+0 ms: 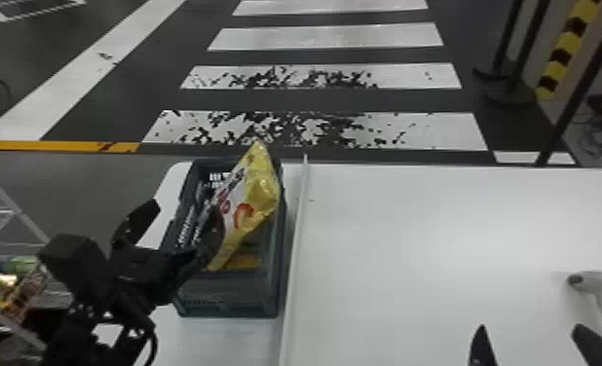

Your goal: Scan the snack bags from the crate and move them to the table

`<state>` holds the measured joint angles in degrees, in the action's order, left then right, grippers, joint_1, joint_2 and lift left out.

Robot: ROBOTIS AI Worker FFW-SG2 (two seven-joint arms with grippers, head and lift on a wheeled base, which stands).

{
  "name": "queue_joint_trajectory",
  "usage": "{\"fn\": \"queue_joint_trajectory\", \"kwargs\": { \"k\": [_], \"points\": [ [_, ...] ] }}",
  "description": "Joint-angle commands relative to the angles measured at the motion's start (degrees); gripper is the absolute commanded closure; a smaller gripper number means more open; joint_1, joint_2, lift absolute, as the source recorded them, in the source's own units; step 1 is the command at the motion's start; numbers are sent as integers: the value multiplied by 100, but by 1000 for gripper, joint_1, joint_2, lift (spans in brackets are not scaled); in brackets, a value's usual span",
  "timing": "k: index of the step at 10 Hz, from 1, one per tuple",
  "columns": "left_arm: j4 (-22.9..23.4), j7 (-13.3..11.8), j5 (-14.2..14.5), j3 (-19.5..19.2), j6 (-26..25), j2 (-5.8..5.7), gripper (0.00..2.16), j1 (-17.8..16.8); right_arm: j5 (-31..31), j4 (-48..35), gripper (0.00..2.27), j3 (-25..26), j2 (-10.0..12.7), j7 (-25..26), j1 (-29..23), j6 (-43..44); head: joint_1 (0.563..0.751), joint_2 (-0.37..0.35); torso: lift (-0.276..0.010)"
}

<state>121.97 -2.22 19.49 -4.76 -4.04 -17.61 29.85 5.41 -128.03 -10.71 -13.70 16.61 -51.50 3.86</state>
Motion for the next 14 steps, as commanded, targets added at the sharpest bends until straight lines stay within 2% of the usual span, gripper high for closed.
{"fn": "queue_joint_trajectory", "kwargs": {
  "k": [1, 2, 4, 6, 7, 10, 14],
  "points": [
    [29, 143, -24, 195, -454, 56, 70, -313, 4, -2, 83, 7, -28, 0, 17, -66, 695, 124, -95],
    [38, 292, -139, 406, -647, 82, 70, -480, 4, -11, 83, 7, -54, 0, 26, -118, 695, 114, -95],
    [-15, 407, -332, 740, -946, 100, 70, -761, -5, -20, 83, 7, -107, 0, 52, -153, 695, 83, -95],
    [-182, 451, -402, 916, -1034, 117, 70, -972, -5, -20, 83, -10, -151, 0, 87, -206, 695, 42, -95],
    [-287, 451, -438, 995, -1157, 170, 70, -1078, -5, -20, 83, -19, -169, 0, 87, -224, 695, 32, -95],
    [-701, 530, -640, 1373, -1227, 311, 70, -1517, -14, -20, 83, -19, -230, 18, 87, -259, 695, 6, -95],
    [-1158, 750, -851, 1548, -1210, 355, 83, -1851, -5, -11, 83, 34, -265, 79, 61, -241, 695, -30, -95]
  ]
}}
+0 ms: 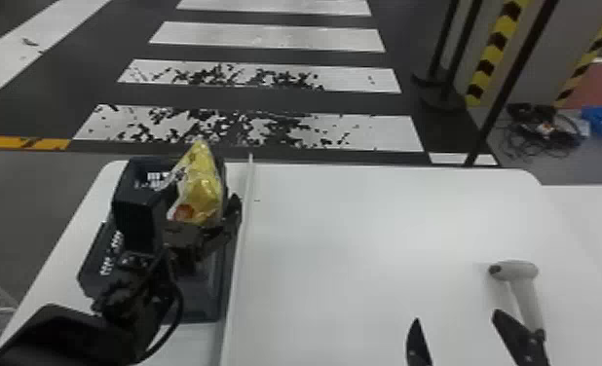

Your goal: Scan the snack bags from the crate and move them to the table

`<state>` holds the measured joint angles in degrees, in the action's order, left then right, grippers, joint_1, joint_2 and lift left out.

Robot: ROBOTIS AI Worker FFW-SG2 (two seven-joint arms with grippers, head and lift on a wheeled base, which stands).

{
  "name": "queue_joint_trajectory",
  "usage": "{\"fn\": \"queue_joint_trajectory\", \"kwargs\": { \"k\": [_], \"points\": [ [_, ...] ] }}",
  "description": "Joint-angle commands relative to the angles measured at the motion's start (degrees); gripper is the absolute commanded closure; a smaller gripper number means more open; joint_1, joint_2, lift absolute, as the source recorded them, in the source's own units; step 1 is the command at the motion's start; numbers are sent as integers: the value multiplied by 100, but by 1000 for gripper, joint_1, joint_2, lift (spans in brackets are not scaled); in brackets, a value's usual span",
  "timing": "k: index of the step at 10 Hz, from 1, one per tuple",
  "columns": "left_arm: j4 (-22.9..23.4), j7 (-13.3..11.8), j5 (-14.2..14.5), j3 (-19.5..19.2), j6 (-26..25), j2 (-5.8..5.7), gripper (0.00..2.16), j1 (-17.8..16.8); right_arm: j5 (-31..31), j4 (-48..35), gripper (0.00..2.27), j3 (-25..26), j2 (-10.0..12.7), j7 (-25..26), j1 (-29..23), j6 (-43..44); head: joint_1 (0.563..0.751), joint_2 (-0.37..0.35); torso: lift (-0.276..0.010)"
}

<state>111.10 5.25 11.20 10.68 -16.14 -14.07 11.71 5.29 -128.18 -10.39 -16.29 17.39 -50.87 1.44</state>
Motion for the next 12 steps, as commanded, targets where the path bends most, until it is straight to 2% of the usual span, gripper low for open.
{"fn": "queue_joint_trajectory", "kwargs": {
  "k": [1, 7, 12],
  "points": [
    [-133, 12, -21, 5, 0, 1, 87, -90, 7, 13, 83, 2, -14, 10, 7, 0, 695, -29, -95],
    [-353, 56, -12, 14, 88, 53, 147, -257, -10, 127, 83, 10, -23, 27, 60, -17, 695, -24, -95],
    [-423, 3, 49, -22, 88, 53, 421, -283, -1, 197, 83, 2, -23, 80, 104, -17, 695, -28, -95]
  ]
}}
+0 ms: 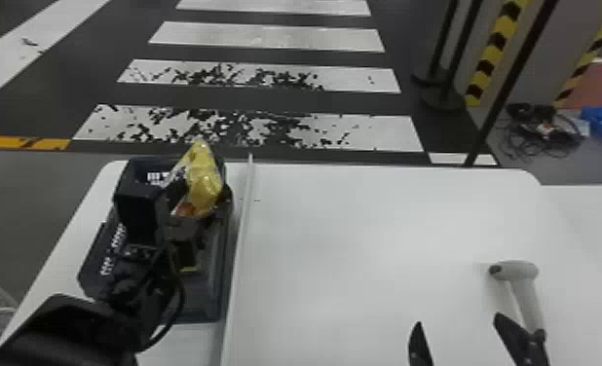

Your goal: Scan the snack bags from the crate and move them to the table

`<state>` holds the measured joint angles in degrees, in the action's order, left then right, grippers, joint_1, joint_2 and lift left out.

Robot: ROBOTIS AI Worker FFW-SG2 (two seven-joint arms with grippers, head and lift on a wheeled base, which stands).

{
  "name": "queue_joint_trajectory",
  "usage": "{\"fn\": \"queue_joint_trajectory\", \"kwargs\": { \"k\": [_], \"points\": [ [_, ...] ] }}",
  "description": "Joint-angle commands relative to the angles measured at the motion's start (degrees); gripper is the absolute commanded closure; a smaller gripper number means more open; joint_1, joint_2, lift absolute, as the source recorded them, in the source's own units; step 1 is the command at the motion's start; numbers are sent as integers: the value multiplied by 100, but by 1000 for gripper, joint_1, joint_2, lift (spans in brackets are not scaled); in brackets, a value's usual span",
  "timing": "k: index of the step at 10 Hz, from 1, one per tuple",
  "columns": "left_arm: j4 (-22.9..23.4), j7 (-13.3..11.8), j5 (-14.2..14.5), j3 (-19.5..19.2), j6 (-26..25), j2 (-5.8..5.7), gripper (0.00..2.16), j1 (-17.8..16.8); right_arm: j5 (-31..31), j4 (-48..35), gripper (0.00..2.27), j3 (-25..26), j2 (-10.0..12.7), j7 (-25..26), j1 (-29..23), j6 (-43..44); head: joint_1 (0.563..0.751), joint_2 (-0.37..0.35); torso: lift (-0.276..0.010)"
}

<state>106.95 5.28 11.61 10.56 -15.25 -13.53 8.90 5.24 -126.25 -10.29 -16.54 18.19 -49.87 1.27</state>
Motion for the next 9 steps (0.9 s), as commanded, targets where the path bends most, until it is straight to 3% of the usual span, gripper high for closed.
{"fn": "queue_joint_trajectory", "kwargs": {
  "k": [1, 2, 3, 6, 9],
  "points": [
    [-8, 44, 61, -10, 0, 8, 937, -2, 3, 13, 83, -8, 2, 1, 4, 0, 695, -27, -95],
    [10, 105, 78, 17, -18, 8, 1609, 16, -6, 21, 83, -8, 2, 18, 12, 0, 695, -26, -95],
    [62, 184, 61, 34, -18, 8, 1909, 51, -14, 30, 83, -8, 2, 27, 21, 0, 695, -23, -95],
    [432, 527, -273, 78, 0, -18, 1916, 270, -41, 83, 83, -25, 2, 27, 56, 18, 695, -22, -95],
    [1135, 1133, -897, 131, 35, -212, 1916, 613, -50, 74, 83, -60, 28, 27, 56, 18, 695, 2, -95]
  ]
}}
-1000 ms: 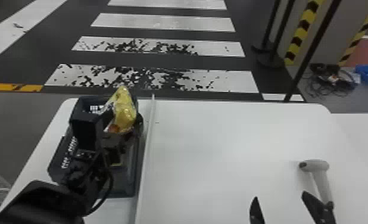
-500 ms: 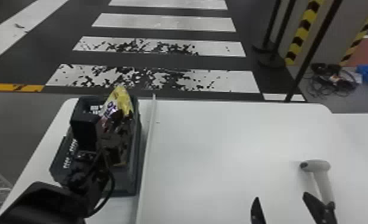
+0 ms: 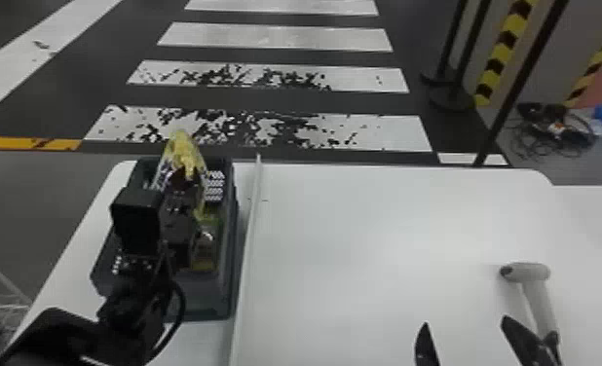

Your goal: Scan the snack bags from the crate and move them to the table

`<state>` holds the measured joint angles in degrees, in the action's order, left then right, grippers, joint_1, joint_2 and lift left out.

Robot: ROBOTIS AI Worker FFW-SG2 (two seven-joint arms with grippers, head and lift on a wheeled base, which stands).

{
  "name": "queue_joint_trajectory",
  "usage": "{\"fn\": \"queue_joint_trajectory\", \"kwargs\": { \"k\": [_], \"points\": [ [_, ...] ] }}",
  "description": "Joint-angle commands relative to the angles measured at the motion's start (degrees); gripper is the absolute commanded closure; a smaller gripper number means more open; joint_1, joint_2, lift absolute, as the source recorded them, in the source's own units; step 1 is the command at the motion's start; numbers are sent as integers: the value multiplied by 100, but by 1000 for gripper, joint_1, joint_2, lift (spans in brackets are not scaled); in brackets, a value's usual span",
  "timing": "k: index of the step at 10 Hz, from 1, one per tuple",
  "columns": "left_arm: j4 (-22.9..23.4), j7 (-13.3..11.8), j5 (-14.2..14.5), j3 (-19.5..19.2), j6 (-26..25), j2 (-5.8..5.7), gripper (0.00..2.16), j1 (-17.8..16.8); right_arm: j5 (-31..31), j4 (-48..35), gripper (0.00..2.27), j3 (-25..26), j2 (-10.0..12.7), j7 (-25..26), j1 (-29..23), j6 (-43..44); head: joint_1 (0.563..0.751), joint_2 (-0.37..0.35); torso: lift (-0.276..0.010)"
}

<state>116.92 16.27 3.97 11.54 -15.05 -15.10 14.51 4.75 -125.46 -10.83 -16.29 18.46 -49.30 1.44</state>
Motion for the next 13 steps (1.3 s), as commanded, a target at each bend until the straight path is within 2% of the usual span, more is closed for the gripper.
{"fn": "queue_joint_trajectory", "kwargs": {
  "k": [1, 4, 6, 8, 10, 12, 13],
  "points": [
    [323, 113, -247, 32, 15, -116, 1916, 104, 0, -23, 83, -24, 3, 0, 0, 0, 695, 8, -95],
    [832, 333, -476, 24, -38, -336, 1912, 254, 0, -49, 83, -86, 3, 0, 0, 0, 695, 22, -95],
    [1289, 333, -520, -20, -90, -573, 1912, 315, 26, -67, 83, -121, 3, 0, 0, 0, 695, 35, -95],
    [1500, 289, -502, -20, -266, -582, 1916, 289, 53, -93, 83, -147, 3, 0, -9, -18, 695, 35, -95],
    [1579, 192, -423, 15, -512, -679, 1912, 157, 53, -111, 83, -156, 3, 0, 0, -18, 695, 33, -95],
    [1641, 25, -133, 85, -600, -705, 1912, -54, 53, -111, 83, -165, 20, 0, 35, -70, 695, 21, -95],
    [1667, -19, -133, 261, -741, -705, 1912, -186, 26, -84, 87, -130, 29, 88, 96, -158, 695, 11, -95]
  ]
}}
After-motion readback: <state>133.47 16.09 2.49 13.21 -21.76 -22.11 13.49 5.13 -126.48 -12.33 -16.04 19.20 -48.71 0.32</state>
